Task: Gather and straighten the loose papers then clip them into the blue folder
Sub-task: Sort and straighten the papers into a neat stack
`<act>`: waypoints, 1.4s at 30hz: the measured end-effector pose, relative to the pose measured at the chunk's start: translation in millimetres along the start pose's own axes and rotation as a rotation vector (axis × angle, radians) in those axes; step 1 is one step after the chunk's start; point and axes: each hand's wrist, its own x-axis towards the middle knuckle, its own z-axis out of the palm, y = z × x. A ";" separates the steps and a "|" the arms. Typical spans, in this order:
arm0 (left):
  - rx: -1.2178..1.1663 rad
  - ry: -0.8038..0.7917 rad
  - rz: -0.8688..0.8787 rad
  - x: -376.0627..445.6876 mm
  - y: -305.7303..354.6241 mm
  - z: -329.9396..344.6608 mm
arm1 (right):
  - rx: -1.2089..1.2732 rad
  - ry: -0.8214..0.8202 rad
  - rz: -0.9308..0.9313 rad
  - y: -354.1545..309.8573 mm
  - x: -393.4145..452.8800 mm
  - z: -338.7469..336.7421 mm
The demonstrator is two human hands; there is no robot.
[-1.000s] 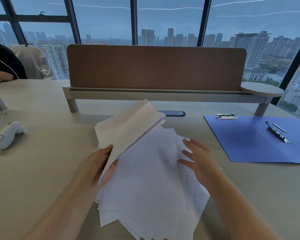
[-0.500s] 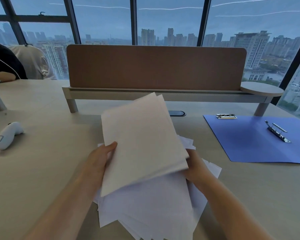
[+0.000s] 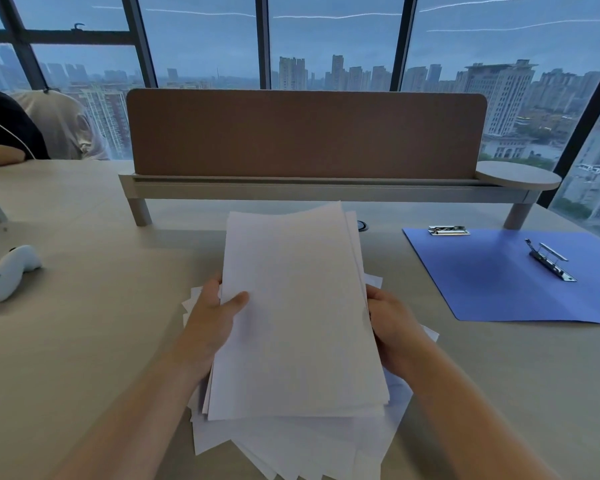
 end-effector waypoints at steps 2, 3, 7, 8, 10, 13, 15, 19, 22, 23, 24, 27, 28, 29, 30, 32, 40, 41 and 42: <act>0.019 -0.011 0.034 4.1 -2.2 -1.4 | 0.021 0.037 -0.013 -1.6 -1.1 0.6; 0.008 0.006 0.037 8.2 -2.4 -4.0 | 0.055 0.072 -0.012 -1.5 1.0 -0.3; -0.126 0.096 -0.128 30.3 -7.6 -21.5 | 0.153 0.270 -0.014 0.8 13.3 -11.9; -0.219 0.092 -0.203 31.3 -10.4 -25.3 | 0.096 0.331 -0.027 2.3 15.9 -16.4; -0.433 0.052 -0.307 32.4 -14.9 -30.1 | -0.020 0.434 -0.034 2.8 16.8 -20.9; -0.566 -0.017 -0.352 29.7 -15.1 -34.6 | -0.048 0.477 -0.061 1.8 14.9 -19.7; -0.592 -0.018 -0.376 27.9 -12.0 -32.9 | -0.065 0.477 -0.047 3.7 16.4 -18.6; -0.715 -0.056 -0.339 23.2 -10.8 -29.6 | 0.116 0.424 0.024 2.7 16.7 -19.9; -0.824 -0.049 -0.344 16.5 -6.4 -27.0 | 0.228 0.462 0.058 -3.2 14.2 -23.8; -0.854 -0.039 -0.347 14.5 -4.4 -25.7 | 0.241 0.464 0.056 -2.4 15.2 -24.6; -0.864 -0.035 -0.348 12.4 -1.9 -25.0 | 0.241 0.453 0.052 -0.3 16.5 -25.3; -0.848 -0.037 -0.352 8.3 1.6 -22.3 | 0.122 0.434 0.020 3.1 16.5 -24.4; -0.837 -0.043 -0.354 7.5 2.6 -22.2 | 0.039 0.428 0.003 4.0 16.6 -24.9; -0.821 -0.048 -0.356 6.6 3.6 -21.2 | -0.048 0.416 -0.028 5.0 16.4 -25.1; -0.805 -0.046 -0.360 5.3 5.4 -19.9 | -0.144 0.411 -0.067 5.5 15.8 -24.9; -0.773 -0.027 -0.370 2.6 9.3 -16.9 | -0.333 0.428 -0.153 7.1 16.3 -23.2; -0.752 -0.017 -0.393 -0.8 14.8 -16.5 | -0.754 0.548 -0.252 19.6 19.3 -21.7; -0.757 -0.014 -0.391 0.5 14.7 -17.2 | -0.775 0.572 -0.283 18.3 19.4 -22.5; -0.761 -0.017 -0.383 1.7 14.0 -18.8 | -0.779 0.588 -0.318 15.8 18.7 -22.5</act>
